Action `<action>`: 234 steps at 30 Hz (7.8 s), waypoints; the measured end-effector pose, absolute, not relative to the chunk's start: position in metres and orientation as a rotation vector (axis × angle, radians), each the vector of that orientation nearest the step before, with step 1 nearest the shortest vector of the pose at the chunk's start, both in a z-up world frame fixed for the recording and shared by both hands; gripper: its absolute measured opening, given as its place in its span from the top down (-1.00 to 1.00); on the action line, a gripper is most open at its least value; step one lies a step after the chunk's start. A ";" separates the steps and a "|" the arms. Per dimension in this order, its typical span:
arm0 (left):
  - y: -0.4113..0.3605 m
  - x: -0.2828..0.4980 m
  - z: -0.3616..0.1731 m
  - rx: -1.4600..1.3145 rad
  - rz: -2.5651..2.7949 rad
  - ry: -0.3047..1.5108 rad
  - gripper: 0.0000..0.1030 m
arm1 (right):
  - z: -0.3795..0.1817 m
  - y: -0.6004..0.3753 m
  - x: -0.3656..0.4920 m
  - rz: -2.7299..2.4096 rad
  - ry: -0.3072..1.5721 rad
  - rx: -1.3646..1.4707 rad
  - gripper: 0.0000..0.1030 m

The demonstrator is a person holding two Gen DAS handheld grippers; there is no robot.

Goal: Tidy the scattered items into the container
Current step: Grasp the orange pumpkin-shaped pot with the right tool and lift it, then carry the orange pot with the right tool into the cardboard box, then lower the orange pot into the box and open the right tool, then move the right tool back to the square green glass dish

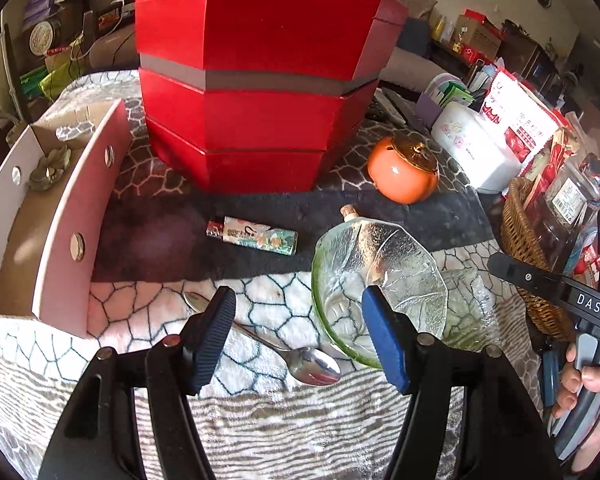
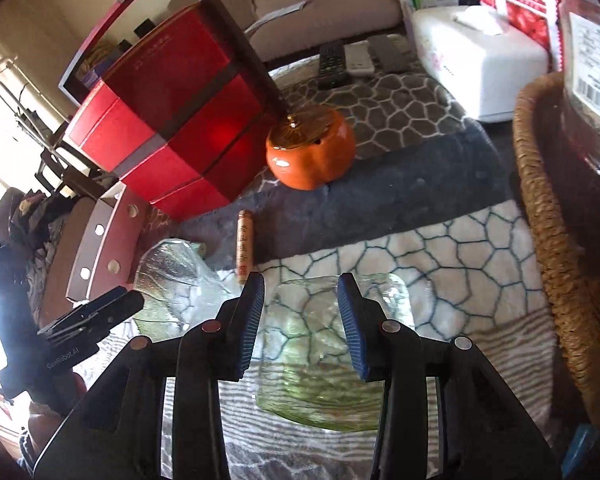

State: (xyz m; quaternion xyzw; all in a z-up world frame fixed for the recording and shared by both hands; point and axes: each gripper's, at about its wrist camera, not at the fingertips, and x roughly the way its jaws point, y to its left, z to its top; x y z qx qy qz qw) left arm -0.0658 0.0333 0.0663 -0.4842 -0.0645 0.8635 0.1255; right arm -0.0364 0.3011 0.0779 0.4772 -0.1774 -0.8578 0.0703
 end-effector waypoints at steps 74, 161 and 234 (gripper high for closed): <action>-0.181 -0.077 0.120 -1.099 2.115 -1.261 -0.79 | 0.176 -0.010 -0.111 -2.290 0.310 1.186 -0.77; -0.318 -0.091 0.093 -1.148 2.294 -1.316 -0.79 | 0.036 -0.200 -0.234 -1.941 0.992 1.536 -0.74; 0.173 -0.030 0.012 -1.447 2.336 -0.102 -0.24 | 0.020 0.327 -0.010 -2.515 -0.515 1.611 0.52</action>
